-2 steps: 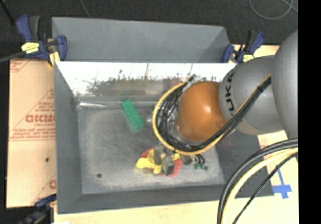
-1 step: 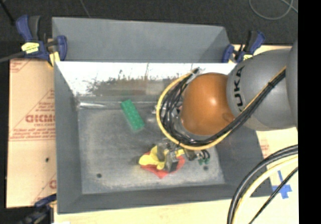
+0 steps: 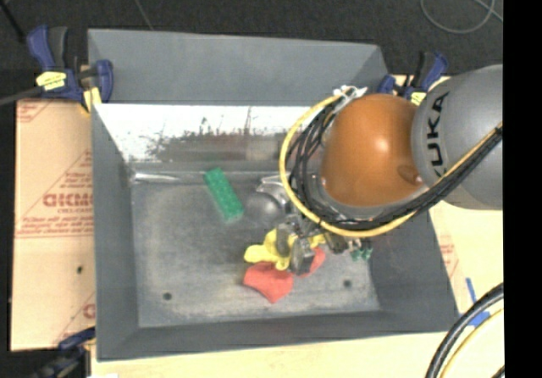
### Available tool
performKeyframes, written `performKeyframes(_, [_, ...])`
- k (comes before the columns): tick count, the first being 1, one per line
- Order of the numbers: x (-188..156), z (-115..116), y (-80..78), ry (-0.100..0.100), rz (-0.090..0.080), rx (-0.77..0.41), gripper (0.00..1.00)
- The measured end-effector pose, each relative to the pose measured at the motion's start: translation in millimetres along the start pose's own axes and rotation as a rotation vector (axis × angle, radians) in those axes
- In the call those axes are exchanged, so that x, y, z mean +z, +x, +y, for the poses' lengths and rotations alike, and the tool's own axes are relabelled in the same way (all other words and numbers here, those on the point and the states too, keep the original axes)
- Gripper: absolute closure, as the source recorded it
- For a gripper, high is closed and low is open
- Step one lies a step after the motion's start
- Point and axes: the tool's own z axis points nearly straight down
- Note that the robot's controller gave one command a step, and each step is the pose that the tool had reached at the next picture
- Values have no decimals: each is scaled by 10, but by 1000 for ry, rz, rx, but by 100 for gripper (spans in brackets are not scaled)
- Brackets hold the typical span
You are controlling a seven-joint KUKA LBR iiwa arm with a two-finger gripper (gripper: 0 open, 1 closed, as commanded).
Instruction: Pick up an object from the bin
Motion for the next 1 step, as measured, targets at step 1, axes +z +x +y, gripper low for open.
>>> performKeyframes(1, [-535, -5, -12, 1, -4, 1, 100])
